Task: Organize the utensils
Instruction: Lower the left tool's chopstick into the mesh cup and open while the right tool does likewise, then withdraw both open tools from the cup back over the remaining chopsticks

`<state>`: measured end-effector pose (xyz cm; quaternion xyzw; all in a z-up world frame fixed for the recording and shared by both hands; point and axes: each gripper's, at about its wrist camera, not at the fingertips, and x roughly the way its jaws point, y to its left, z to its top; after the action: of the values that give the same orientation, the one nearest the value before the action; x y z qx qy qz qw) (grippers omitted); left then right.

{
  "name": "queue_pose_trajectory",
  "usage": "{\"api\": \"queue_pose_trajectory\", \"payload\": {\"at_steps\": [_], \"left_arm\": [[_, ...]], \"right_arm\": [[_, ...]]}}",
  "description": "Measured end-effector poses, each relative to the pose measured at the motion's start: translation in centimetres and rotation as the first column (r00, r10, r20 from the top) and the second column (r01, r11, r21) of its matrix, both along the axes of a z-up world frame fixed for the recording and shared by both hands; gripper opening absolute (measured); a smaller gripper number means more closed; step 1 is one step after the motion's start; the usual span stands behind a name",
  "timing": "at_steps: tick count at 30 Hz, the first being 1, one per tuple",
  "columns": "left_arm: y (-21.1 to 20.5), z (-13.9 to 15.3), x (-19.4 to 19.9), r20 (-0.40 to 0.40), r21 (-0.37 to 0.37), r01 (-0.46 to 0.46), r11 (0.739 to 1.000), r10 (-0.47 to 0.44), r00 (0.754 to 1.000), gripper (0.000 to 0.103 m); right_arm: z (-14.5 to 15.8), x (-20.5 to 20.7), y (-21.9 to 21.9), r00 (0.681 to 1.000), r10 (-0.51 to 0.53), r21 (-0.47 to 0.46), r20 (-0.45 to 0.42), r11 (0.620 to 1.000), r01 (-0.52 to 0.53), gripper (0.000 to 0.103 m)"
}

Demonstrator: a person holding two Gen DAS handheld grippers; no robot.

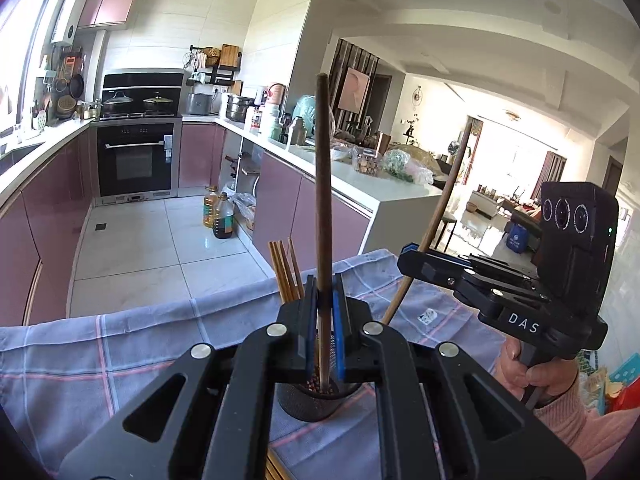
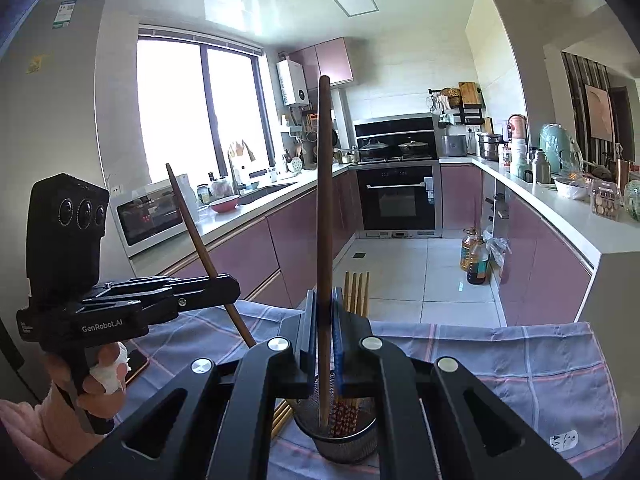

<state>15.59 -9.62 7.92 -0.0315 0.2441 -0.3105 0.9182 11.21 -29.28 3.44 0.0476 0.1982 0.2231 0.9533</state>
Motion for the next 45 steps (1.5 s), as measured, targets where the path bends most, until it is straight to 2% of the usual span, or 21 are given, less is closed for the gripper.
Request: {"api": "queue_pose_trajectory", "payload": {"at_steps": [7, 15, 19, 24, 38, 43, 45], "left_arm": [[-1.9, -2.3, 1.4, -0.081, 0.076, 0.023, 0.997, -0.017, 0.997, 0.008], [-2.9, -5.8, 2.9, -0.17, 0.147, 0.069, 0.987, -0.043, 0.985, 0.008], [-3.5, -7.1, 3.7, -0.2, 0.171, 0.086, 0.982, -0.051, 0.979, 0.008], [-3.8, -7.9, 4.7, -0.209, 0.183, 0.078, 0.98, -0.039, 0.977, 0.008], [-3.8, -9.5, 6.7, -0.245, 0.171, 0.054, 0.984, -0.01, 0.969, 0.011], [-2.7, -9.7, 6.4, -0.244, 0.15, 0.028, 0.988, 0.01, 0.97, 0.018], [-2.0, -9.8, 5.9, -0.226, 0.149, 0.006, 0.989, 0.028, 0.974, 0.025]], "right_arm": [[-2.7, 1.8, 0.2, 0.997, -0.019, -0.026, -0.076, 1.0, 0.017, 0.006], [-5.0, 2.8, 0.7, 0.982, 0.007, -0.051, -0.188, 0.999, -0.017, 0.006], [-5.8, 3.5, 1.4, 0.969, 0.019, -0.086, -0.246, 0.995, -0.041, 0.006], [-7.2, 4.5, 1.7, 0.954, 0.023, -0.085, -0.3, 0.995, -0.05, 0.006], [-7.8, 4.5, 1.7, 0.952, 0.02, -0.051, -0.305, 0.998, -0.037, 0.008], [-7.9, 4.3, 1.6, 0.954, 0.02, -0.04, -0.3, 0.999, -0.033, 0.015], [-7.9, 3.9, 1.6, 0.955, 0.022, -0.029, -0.295, 0.999, -0.032, 0.018]]}}
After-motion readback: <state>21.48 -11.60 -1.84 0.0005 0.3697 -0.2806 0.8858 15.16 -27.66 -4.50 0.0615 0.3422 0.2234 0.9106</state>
